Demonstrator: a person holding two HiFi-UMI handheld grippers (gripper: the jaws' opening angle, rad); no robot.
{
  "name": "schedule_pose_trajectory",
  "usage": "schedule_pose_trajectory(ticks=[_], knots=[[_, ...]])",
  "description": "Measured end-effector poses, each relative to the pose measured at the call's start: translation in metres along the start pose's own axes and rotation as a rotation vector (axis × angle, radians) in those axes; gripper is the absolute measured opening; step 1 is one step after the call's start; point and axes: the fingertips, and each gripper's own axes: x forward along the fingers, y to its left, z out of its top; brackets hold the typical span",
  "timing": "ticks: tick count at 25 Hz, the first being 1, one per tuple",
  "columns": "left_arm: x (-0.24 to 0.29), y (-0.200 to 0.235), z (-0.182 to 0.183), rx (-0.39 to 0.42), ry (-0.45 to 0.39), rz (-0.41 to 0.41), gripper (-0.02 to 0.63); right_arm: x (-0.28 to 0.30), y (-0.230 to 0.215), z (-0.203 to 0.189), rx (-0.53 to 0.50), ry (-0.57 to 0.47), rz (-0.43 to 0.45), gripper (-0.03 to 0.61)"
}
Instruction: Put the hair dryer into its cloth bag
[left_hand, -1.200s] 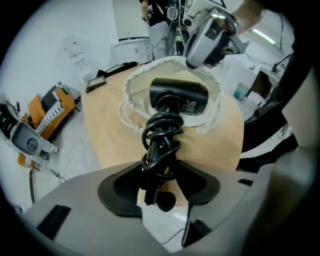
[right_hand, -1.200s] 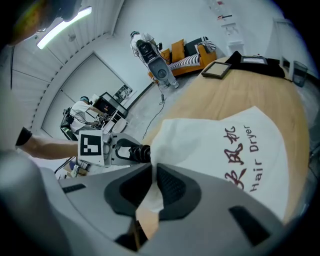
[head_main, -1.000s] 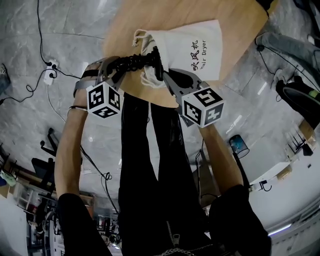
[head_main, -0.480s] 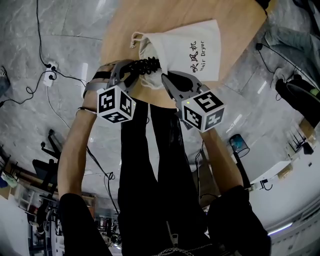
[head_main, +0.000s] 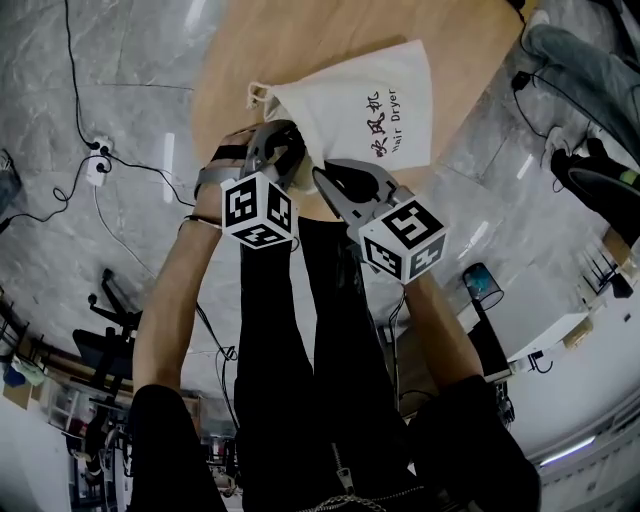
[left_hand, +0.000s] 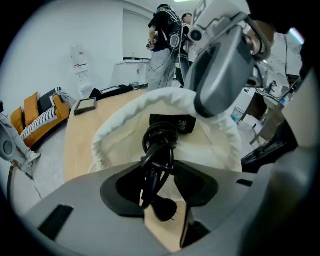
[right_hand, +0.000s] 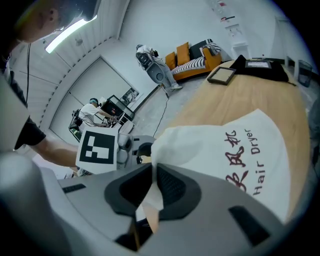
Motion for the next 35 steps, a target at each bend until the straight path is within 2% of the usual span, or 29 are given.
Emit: schedule_pose_trajectory(ticks=[9, 16, 21, 25, 28, 31, 35], knots=[[0.022, 0.007, 0.026, -0.038, -0.042, -0.006, 0.187, -0.006, 0.001, 0.002, 0.015, -0.01, 0.018, 0.043], [0.03, 0.011, 0.03, -0.029, -0.051, -0.024, 0.187, -0.011, -0.002, 0.001, 0.022, -0.011, 0.011, 0.041], [0.041, 0.009, 0.033, -0.016, -0.089, -0.04, 0.189, -0.012, -0.006, -0.003, 0.035, -0.014, -0.003, 0.041], [0.047, 0.008, 0.026, -0.023, -0.072, -0.04, 0.198, -0.012, -0.007, -0.002, 0.035, -0.009, -0.003, 0.043], [0.035, 0.01, 0.025, -0.003, -0.084, -0.019, 0.212, -0.009, -0.007, -0.002, 0.026, 0.003, -0.005, 0.043], [0.023, 0.011, 0.01, 0.002, -0.051, -0.021, 0.212, -0.007, -0.007, -0.005, 0.01, 0.02, -0.005, 0.043], [0.017, 0.015, -0.031, -0.109, 0.041, -0.033, 0.212, 0.004, -0.007, -0.018, 0.002, 0.057, -0.016, 0.043]])
